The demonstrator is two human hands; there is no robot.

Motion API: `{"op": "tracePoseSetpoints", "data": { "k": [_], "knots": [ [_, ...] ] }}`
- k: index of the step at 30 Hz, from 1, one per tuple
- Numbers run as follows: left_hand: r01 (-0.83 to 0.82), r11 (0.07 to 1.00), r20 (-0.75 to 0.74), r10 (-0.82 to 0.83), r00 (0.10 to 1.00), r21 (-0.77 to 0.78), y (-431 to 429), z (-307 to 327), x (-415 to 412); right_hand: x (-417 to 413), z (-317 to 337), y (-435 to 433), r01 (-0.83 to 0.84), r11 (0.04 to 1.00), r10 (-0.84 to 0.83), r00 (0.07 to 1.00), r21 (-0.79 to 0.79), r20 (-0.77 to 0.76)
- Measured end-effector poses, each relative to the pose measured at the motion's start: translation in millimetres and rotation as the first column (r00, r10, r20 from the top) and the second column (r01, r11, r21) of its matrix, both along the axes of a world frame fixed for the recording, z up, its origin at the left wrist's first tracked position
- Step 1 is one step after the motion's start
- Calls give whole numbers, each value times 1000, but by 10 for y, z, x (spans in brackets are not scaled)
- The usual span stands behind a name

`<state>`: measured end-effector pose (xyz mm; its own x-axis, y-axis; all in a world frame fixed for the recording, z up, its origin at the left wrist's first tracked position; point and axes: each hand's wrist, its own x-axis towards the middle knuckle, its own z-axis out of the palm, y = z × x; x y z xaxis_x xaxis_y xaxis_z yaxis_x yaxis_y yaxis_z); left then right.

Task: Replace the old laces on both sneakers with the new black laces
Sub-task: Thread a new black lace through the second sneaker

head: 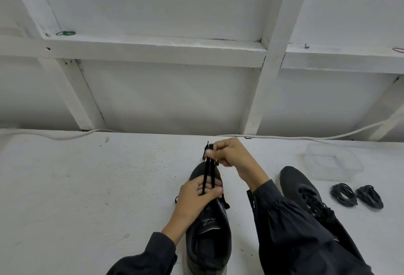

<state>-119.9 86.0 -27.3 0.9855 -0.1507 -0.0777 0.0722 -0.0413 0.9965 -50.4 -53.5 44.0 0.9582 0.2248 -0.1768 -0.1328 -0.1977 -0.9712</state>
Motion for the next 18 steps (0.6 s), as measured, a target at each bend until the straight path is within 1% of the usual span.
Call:
{"op": "tracePoseSetpoints", "data": {
  "k": [2,4,6,8,10,12,14,15,18],
  "knots": [
    [3,1000,14,-4,1000,28,8,-6,-14,146,176,-15,99,992,-101,994,75,36],
    [8,999,26,-10,1000,54,9,-3,-13,311,322,-34,213,960,-226,973,183,53],
    [15,998,27,-17,999,63,19,6,0,407,357,-33,289,923,-309,950,253,42],
    [29,997,36,-32,999,67,28,27,-3,414,298,-16,289,921,-306,951,260,28],
    [14,996,82,-21,996,88,22,45,-15,393,214,-14,253,935,-264,964,251,13],
    [-62,986,176,34,984,157,23,42,-5,369,158,-31,218,945,-231,972,242,27],
    [-86,967,272,19,962,238,32,33,50,348,143,-55,194,947,-212,976,256,44],
    [-49,966,264,-21,964,254,41,19,79,344,141,-59,184,947,-204,978,263,48],
    [90,971,100,-115,988,221,51,-52,115,375,182,-40,177,945,-196,980,277,41]
  ]
}}
